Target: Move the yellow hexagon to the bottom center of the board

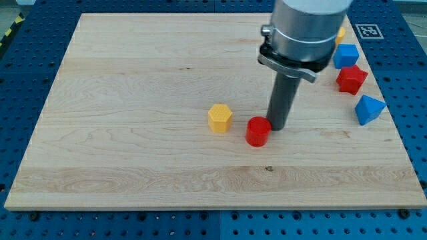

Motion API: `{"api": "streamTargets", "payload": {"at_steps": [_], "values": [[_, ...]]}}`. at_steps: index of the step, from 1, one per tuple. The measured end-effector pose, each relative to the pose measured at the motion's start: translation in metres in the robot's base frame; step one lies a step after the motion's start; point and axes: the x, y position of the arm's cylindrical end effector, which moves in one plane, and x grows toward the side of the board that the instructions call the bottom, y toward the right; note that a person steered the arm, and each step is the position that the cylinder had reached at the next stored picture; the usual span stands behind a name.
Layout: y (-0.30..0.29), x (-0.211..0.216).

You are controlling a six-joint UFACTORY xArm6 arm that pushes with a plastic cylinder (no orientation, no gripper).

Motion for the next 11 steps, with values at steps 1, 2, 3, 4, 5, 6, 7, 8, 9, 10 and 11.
{"api": "streamTargets", "payload": {"at_steps": [1,2,3,4,5,6,7,8,9,10,11], "values": [[-0.026,-0.023],[-0.057,-0.028],[-0.096,-0.028],[-0.115,-0.028],[-0.115,-0.018],[-0.116,0.003],[-0.116,0.011],[-0.116,0.012],[-0.102,0.012],[-0.086,0.012],[-0.085,0.022]]}}
